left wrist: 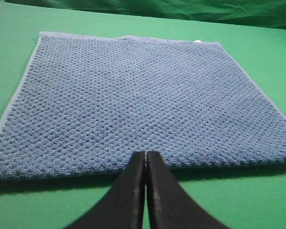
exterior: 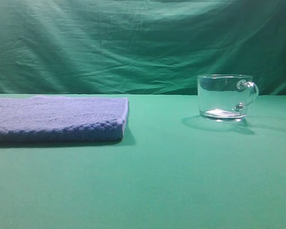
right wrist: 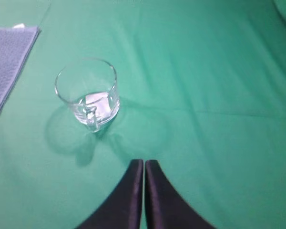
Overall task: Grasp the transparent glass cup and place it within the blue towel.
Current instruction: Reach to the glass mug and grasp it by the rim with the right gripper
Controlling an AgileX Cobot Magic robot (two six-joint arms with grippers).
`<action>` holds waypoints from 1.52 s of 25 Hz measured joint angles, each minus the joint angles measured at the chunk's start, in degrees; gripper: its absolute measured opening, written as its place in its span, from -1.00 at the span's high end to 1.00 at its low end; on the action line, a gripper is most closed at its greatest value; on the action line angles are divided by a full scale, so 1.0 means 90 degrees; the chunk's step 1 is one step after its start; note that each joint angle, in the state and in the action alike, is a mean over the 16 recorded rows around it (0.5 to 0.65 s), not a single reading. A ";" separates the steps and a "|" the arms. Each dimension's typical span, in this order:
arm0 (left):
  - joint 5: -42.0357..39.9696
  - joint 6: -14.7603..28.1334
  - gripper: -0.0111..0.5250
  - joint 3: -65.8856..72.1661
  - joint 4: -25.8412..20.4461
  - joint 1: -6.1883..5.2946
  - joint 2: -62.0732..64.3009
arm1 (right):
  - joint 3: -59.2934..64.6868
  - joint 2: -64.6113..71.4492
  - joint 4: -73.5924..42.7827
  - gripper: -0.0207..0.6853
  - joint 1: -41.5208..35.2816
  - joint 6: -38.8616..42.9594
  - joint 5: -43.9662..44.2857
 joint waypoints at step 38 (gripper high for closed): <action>0.0000 0.0000 0.96 0.0000 0.0000 0.0000 0.0000 | -0.1885 0.5447 0.3428 0.42 0.0121 -0.4997 -0.0948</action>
